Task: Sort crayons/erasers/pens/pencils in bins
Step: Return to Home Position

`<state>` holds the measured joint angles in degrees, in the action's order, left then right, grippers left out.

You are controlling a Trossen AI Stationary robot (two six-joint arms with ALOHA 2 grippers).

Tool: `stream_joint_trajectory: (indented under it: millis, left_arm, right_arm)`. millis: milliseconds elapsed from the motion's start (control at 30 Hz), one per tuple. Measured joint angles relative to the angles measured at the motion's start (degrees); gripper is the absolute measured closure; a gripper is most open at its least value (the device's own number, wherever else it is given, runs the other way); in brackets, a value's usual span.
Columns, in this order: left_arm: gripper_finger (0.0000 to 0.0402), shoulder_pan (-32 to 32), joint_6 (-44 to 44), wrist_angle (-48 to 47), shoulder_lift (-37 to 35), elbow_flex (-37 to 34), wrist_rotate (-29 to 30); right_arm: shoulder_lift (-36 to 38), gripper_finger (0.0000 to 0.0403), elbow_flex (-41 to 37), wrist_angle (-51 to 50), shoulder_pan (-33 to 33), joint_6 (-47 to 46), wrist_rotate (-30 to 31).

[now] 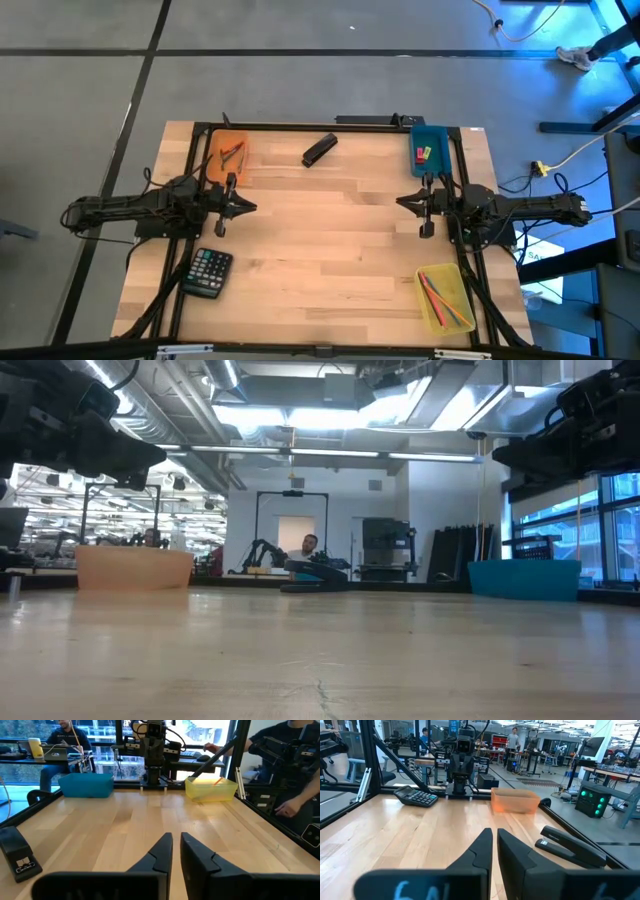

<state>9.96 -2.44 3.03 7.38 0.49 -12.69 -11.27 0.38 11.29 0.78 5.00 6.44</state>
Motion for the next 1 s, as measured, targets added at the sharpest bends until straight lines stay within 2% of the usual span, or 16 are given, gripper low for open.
stream_joint_trajectory:
  millis: [267, 1000]
  left_arm:
    - [0.0366, -0.01, 0.00, 0.00, 0.00, 0.00, 0.00]
    - [0.0401, 0.00, 0.00, 0.00, 0.00, 0.00, 0.00]
  right_arm:
    - [0.00, 0.0372, 0.00, 0.00, 0.00, 0.02, 0.02]
    - [-0.01, 0.0372, 0.00, 0.00, 0.00, 0.01, 0.02]
